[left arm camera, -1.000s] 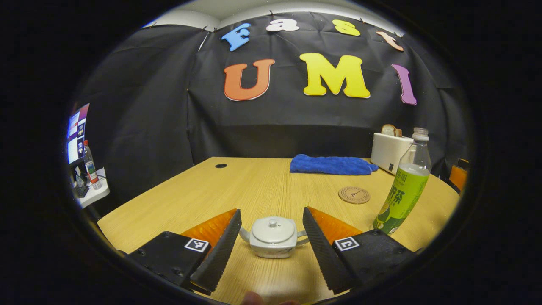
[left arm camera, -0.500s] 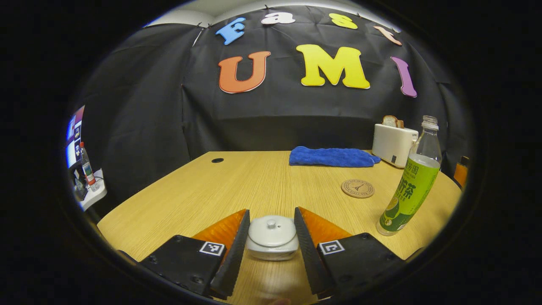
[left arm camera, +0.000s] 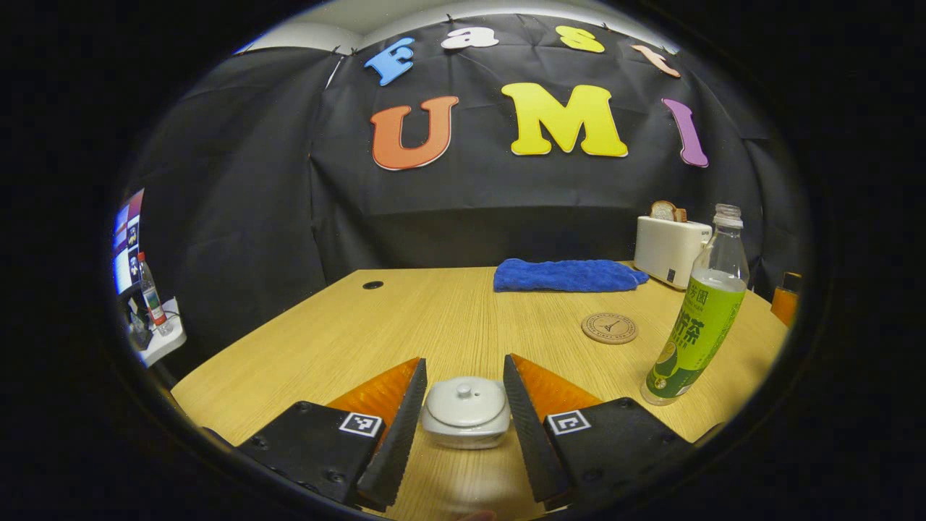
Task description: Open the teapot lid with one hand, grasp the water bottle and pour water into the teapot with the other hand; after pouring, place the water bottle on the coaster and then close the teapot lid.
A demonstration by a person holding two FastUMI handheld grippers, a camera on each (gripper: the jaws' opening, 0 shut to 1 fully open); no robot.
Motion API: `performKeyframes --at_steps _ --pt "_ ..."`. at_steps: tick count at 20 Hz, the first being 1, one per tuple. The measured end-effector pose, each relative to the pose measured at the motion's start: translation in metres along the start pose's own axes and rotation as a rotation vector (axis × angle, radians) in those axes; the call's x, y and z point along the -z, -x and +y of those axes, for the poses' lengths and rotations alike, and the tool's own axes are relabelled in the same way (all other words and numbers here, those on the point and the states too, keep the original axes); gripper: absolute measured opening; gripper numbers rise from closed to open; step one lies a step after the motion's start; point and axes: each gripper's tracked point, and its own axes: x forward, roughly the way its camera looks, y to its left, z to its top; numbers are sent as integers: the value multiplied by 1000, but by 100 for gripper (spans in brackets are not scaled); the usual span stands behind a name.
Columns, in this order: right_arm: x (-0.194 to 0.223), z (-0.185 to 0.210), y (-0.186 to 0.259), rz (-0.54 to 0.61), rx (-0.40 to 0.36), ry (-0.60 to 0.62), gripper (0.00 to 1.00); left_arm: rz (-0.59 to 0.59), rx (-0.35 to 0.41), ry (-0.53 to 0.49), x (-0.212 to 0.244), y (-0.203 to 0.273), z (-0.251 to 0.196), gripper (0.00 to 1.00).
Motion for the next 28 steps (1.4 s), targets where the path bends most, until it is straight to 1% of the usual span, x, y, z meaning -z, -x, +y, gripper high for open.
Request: performKeyframes --at_steps 1,2,4,5,8,9,10,11,12,14,18,22,23,24,25,28 --pt "-1 0 1 -3 1 1 95 4 6 -2 1 -2 -1 68" --pt "-1 -1 1 -6 2 3 95 16 9 -1 5 -4 -2 65" --pt "-2 -3 2 -11 9 9 95 35 6 4 9 -5 -2 51" --pt "-3 -4 2 -13 12 10 95 35 8 4 8 -6 -3 40" --pt "-1 -4 0 -12 14 13 95 28 -18 6 10 -6 3 29" --pt "-1 -2 -1 -8 7 14 95 21 -15 9 8 -7 3 16" --pt "2 0 -2 2 -7 13 98 16 -8 8 6 -7 1 11" --pt "4 6 -2 9 -34 7 96 15 -4 13 6 -8 1 7" --pt "5 13 -4 18 -59 9 95 12 1 20 6 -8 1 6" --pt "6 18 -4 20 -86 24 95 2 7 30 2 -6 2 3" --pt "2 34 1 3 -144 29 96 -39 17 29 -16 2 4 3" --pt "5 57 3 0 -208 26 96 -88 32 48 -35 22 3 3" --pt "6 65 2 6 -223 22 98 -91 36 49 -36 27 1 3" --pt "9 74 -2 13 -239 20 95 -95 41 48 -37 31 1 2" --pt "11 84 -6 18 -254 19 95 -101 46 49 -39 36 0 3" --pt "9 106 -25 10 -267 38 96 -105 56 59 -39 45 0 3"
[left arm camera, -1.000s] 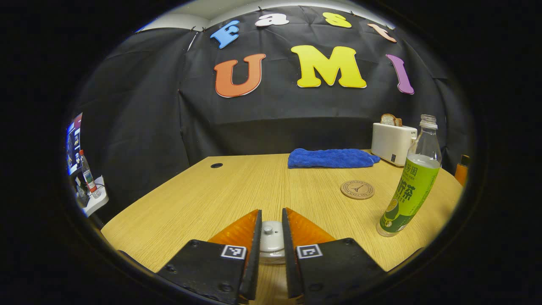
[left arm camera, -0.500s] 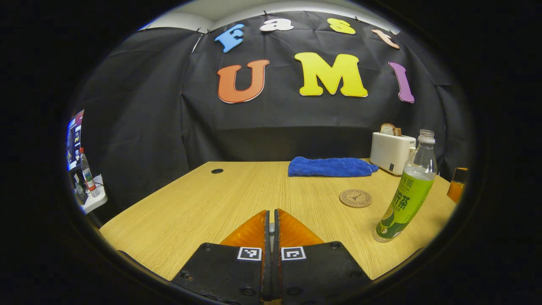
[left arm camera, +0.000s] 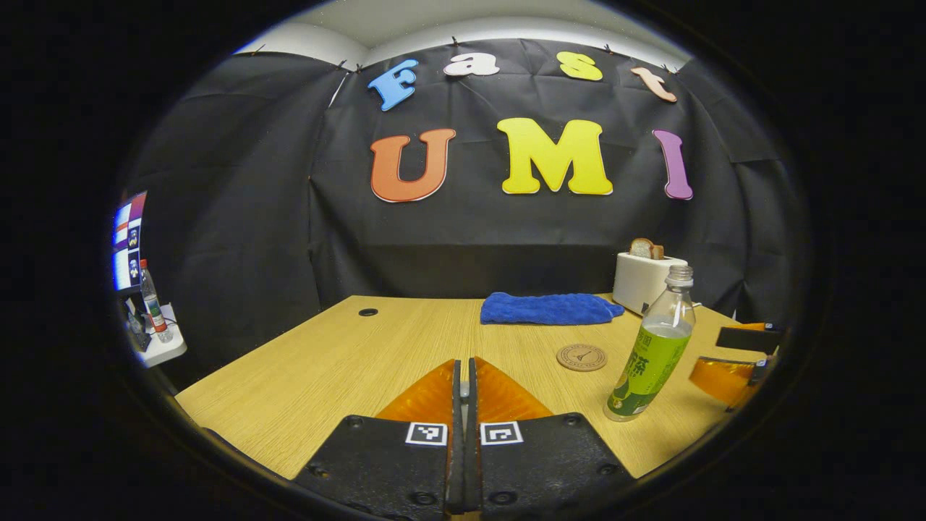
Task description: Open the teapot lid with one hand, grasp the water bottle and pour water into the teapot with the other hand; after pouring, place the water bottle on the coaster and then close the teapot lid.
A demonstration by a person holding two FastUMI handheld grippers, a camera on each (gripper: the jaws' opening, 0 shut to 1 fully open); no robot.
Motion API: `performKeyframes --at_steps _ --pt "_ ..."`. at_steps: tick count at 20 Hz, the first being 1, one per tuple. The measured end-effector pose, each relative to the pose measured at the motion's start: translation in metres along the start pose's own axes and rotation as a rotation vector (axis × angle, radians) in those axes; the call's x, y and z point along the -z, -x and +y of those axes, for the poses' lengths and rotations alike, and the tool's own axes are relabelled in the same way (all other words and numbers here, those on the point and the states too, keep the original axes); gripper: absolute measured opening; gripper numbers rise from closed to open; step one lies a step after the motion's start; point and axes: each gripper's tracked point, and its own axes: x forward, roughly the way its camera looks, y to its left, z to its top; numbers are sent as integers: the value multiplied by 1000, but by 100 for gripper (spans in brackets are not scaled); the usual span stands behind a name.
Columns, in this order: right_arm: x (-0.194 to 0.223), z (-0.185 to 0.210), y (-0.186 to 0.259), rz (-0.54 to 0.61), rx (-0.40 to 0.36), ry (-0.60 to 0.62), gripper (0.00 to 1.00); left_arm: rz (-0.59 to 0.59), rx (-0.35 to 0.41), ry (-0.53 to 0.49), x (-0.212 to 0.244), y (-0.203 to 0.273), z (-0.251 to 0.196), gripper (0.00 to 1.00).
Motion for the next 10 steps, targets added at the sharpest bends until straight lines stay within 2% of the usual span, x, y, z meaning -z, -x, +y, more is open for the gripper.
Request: performKeyframes --at_steps 4,8,10 --pt "7 15 -33 26 3 29 96 -11 -4 9 0 8 7 3" --pt "12 17 -46 49 31 7 97 -19 -10 6 -2 12 18 3" --pt "8 17 -47 40 46 4 88 -11 -11 3 1 15 24 3"
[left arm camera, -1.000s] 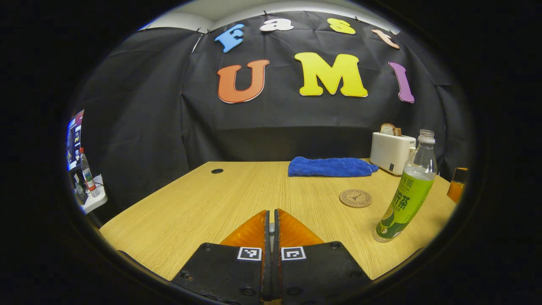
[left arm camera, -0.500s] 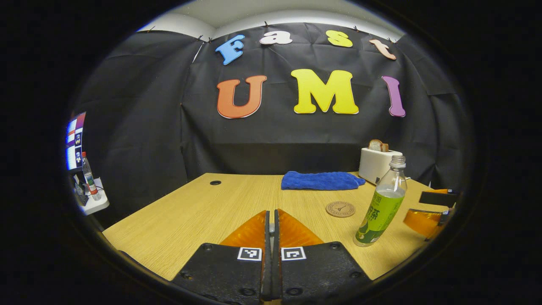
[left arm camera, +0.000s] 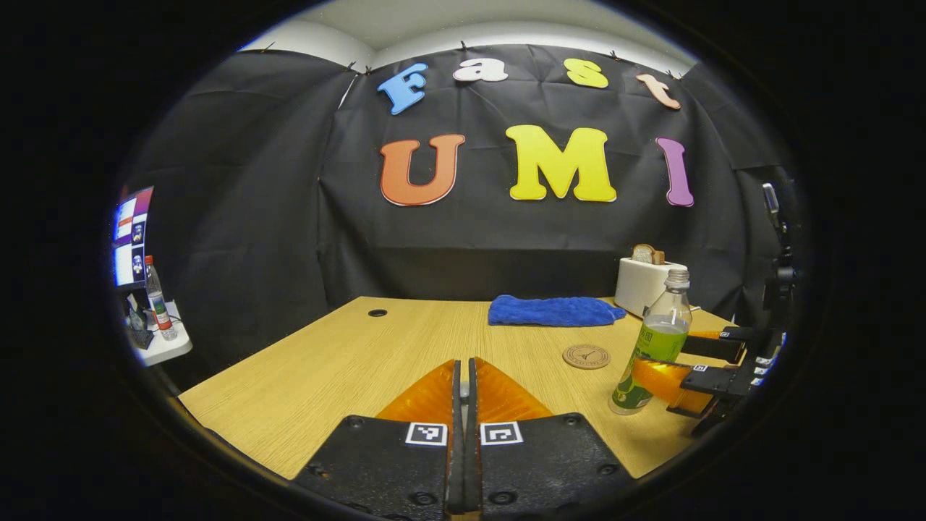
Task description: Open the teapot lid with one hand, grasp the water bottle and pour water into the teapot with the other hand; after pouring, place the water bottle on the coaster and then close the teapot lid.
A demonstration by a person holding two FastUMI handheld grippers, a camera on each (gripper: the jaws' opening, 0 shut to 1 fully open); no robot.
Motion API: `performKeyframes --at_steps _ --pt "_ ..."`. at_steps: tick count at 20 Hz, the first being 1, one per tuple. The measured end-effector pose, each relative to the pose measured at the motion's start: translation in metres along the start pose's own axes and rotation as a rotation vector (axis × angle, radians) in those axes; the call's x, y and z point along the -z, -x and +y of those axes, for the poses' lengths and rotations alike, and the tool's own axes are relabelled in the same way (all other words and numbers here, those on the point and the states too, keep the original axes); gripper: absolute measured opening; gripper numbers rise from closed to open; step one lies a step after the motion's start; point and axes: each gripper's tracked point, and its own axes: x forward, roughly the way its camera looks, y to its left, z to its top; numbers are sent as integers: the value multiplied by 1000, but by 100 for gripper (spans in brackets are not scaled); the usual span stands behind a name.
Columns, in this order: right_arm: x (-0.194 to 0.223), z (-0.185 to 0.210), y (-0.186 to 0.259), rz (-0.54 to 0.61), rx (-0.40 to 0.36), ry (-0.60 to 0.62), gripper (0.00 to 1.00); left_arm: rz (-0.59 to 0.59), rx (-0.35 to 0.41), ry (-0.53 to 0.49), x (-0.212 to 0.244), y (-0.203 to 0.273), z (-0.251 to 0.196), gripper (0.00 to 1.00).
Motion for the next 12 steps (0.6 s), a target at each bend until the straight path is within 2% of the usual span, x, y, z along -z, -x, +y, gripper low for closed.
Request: performKeyframes --at_steps 1,3,5,7,9,12 --pt "-1 2 0 3 -1 5 76 0 -2 0 1 0 4 3" --pt "-12 6 4 -20 1 93 72 -9 -11 4 0 -1 14 3" --pt "-26 14 2 -33 -1 235 70 -5 -25 2 3 -2 24 2" --pt "-28 27 -8 2 -26 389 70 -14 -34 17 2 -1 34 3" --pt "-26 35 -18 36 -32 527 66 -12 -40 33 3 -2 41 3" --pt "-21 46 -30 76 -37 748 67 -4 -60 44 6 0 53 2"
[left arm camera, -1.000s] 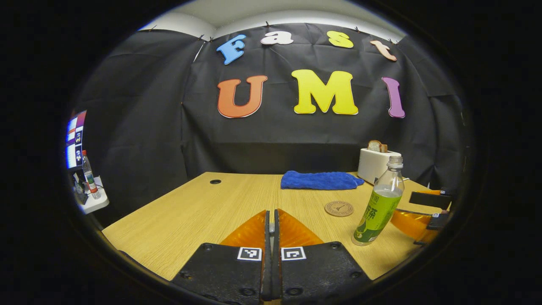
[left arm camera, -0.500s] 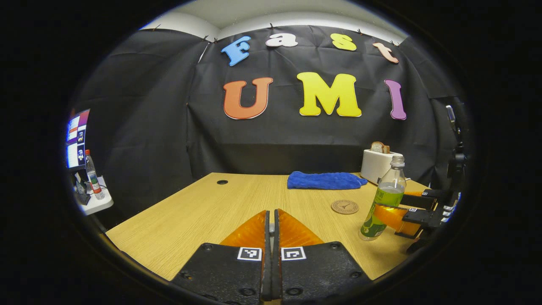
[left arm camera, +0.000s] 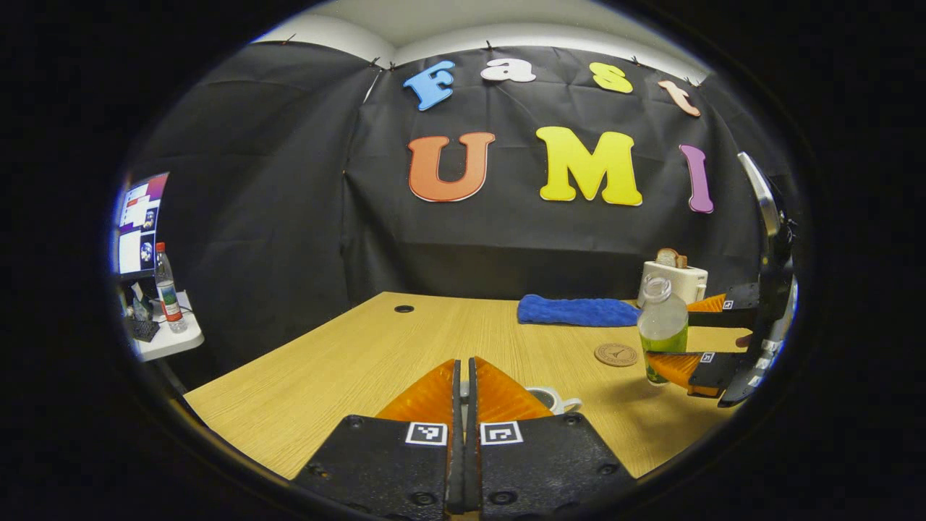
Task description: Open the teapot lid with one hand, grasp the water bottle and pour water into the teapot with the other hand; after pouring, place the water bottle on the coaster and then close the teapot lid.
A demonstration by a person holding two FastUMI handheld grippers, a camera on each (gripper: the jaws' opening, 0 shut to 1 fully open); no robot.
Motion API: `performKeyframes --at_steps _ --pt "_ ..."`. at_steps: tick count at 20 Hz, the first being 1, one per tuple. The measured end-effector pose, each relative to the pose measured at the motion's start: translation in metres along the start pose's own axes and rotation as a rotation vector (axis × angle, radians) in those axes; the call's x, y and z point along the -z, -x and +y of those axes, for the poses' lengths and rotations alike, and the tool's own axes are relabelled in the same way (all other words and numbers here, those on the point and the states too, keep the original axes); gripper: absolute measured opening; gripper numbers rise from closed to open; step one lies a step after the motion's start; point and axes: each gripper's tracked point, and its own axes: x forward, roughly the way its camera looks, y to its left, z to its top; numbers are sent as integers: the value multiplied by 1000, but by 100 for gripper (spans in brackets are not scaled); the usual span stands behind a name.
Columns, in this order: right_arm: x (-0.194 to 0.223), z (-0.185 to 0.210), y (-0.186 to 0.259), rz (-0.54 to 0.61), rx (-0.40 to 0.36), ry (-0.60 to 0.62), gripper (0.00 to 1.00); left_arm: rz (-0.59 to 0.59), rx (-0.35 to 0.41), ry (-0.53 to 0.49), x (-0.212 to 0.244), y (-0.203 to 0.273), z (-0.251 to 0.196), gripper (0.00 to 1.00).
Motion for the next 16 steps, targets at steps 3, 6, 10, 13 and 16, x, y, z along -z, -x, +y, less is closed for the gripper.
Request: performKeyframes --at_steps 3,6,10,13,16 --pt "-11 1 -11 -5 16 178 67 -7 -8 4 -2 1 8 2" --pt "-18 1 -22 -21 41 327 67 -7 -14 4 0 2 16 3" --pt "-23 17 -22 -39 62 510 67 -2 -21 6 3 2 26 3" --pt "-24 26 -23 -54 79 630 67 -1 -25 3 4 3 32 3" --pt "-23 29 -24 -66 101 751 67 5 -25 3 7 2 34 3"
